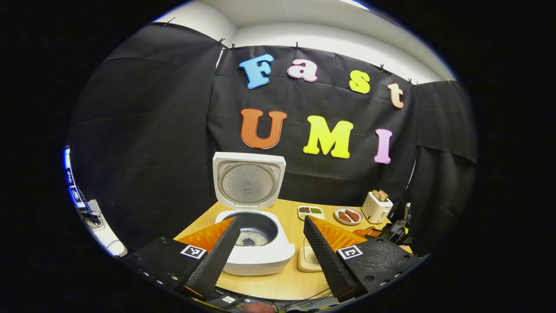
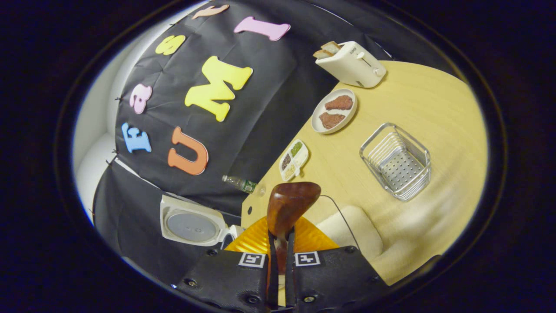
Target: Close the left gripper, press the button to open the rice cooker; take a wooden spoon from the chopstick holder with the right hand, scoop a spoonful of rice and pour it into the rice cooker, then put the wooden spoon back into the chopstick holder.
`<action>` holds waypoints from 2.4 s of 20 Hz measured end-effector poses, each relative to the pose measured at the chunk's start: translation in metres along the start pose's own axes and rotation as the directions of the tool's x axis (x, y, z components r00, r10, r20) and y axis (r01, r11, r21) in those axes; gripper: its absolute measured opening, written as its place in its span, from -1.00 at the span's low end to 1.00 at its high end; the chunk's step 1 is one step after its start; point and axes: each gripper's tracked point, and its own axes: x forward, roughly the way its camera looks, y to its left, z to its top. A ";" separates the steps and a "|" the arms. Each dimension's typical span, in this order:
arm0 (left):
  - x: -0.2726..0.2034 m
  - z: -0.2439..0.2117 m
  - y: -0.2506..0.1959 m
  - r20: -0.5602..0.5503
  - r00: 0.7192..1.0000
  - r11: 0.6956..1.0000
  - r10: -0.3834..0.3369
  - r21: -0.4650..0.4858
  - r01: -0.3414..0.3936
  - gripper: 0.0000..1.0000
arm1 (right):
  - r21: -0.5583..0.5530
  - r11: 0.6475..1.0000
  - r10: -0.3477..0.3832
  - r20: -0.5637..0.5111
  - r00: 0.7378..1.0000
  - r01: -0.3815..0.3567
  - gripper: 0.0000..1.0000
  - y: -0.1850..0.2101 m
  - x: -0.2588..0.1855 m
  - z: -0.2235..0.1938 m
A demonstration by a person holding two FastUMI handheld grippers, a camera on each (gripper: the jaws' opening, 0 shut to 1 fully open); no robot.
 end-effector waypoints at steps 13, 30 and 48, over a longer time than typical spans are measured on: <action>-0.036 0.024 0.034 0.120 0.986 0.993 0.116 0.023 -0.120 0.89 | -0.053 0.964 0.256 -0.063 0.965 -0.259 -0.78 0.195 0.030 0.002; -0.075 0.027 0.131 0.115 0.943 0.950 0.312 -0.057 -0.307 0.89 | -0.455 0.858 0.144 -0.232 0.962 -0.238 -0.77 0.233 0.148 -0.132; -0.067 0.026 0.131 0.119 0.927 0.934 0.355 -0.086 -0.347 0.89 | -0.742 0.613 0.136 -0.240 0.961 -0.272 -0.77 0.257 0.147 -0.152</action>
